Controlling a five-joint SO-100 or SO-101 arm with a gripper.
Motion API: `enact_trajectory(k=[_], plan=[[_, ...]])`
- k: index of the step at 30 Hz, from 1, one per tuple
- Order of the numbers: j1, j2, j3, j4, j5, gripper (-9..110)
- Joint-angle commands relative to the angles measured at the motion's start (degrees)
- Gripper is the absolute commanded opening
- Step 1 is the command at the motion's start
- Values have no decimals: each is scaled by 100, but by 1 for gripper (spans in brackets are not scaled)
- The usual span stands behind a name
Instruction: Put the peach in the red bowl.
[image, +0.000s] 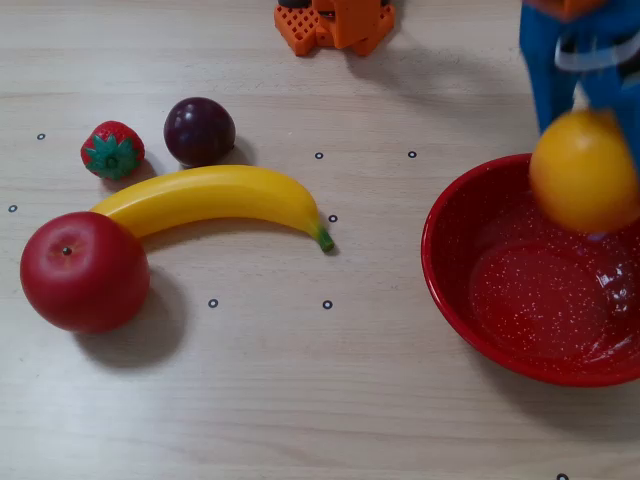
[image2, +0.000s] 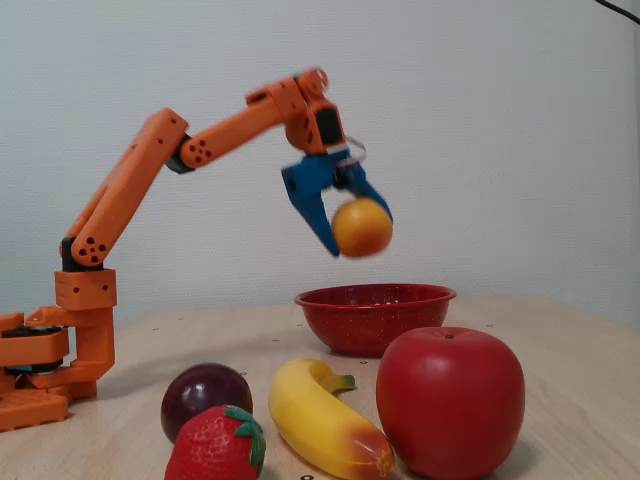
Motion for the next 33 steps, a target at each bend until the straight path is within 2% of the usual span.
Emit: enact_trajectory(k=[1,2,3,5,6,8,10,17,20,23,33], plan=[[-281,229,-519,53,272,0],[-308,211,-501,70,360,2],[-343,202,-492,88,387,11],[-404,255,-431,185,387,35],[-431,290,-396,237,360,43],[-457,343,-360,369,387,50],[-466,404,-360,439,396,50],[-536,659,-343,369,404,49],[-624,1116,-26,158,360,31],[-861,1925,686,-185,229,0],[-2268,5871,4702,-1477,334,0]])
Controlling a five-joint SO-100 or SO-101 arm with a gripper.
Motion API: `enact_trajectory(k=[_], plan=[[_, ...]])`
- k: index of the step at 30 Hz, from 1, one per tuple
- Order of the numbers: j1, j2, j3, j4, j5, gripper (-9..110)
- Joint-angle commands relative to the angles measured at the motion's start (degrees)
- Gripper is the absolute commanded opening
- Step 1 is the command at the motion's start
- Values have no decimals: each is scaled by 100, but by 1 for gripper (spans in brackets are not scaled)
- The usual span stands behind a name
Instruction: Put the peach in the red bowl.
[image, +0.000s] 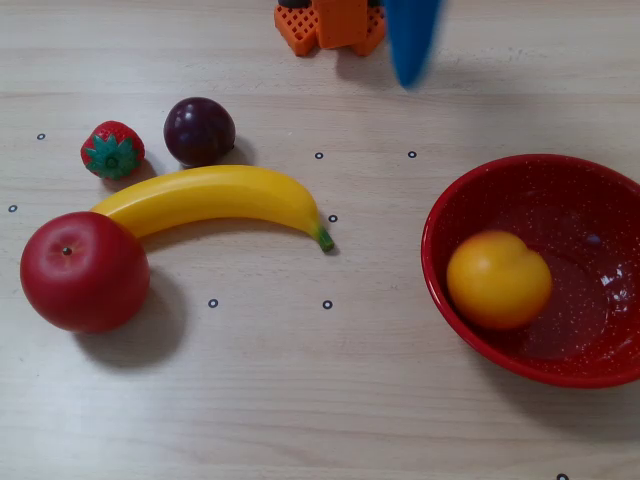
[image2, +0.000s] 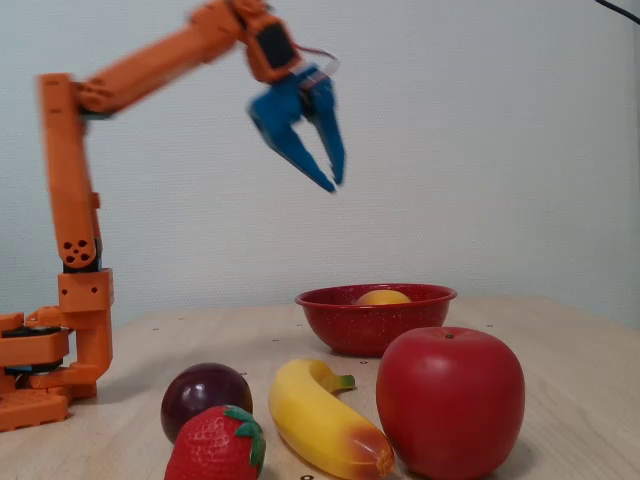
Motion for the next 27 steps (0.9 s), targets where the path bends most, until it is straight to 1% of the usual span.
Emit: enact_trajectory(k=[1,4,9,17,23,27], plan=[[-483,1512,958,-457,44,0],[-932,2927,2584,-861,149,0],[-1477,4852,4799,-1020,35,0],[-1670,7752,8147,-1564,-369,0],[-1644,8859,9729,-1978,-589,0],[-1521,8921,10406,-2593,-756,0]])
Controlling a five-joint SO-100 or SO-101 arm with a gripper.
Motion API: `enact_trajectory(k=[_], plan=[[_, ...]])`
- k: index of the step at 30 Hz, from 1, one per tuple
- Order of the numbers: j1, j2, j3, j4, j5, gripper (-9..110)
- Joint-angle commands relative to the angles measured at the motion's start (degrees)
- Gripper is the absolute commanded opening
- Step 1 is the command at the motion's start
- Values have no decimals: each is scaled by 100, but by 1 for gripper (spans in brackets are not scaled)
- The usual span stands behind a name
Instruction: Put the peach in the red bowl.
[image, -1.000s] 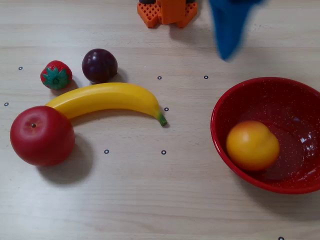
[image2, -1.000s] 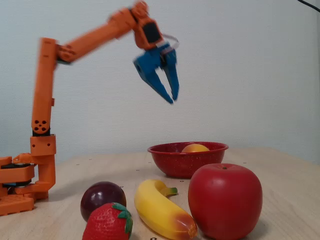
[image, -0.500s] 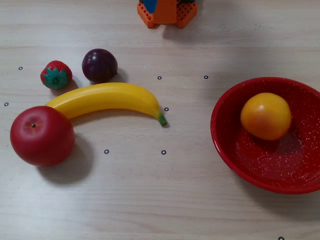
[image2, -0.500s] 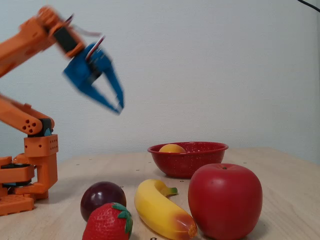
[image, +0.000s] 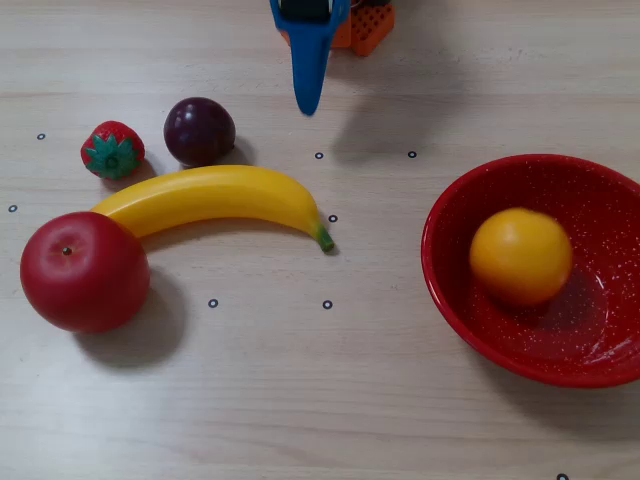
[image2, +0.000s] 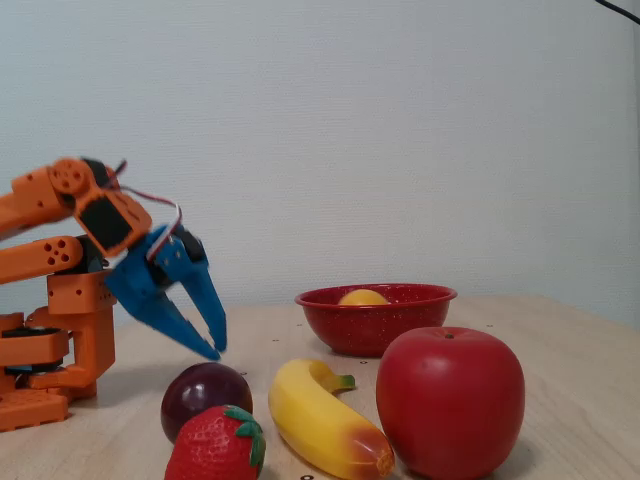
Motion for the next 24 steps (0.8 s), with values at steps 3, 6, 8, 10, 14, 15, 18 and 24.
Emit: enact_trajectory(k=[3,6,8,10,14,15,18,24], plan=[[70,97,413,-923,-193,0],[79,97,650,-1195,-202,0],[141,97,659,-1222,-158,0],[158,97,677,-1274,-167,0],[158,97,721,-1406,-193,0],[158,97,738,-1477,-176,0],[158,97,747,-1485,-114,0],[158,97,747,-1485,-105,0]])
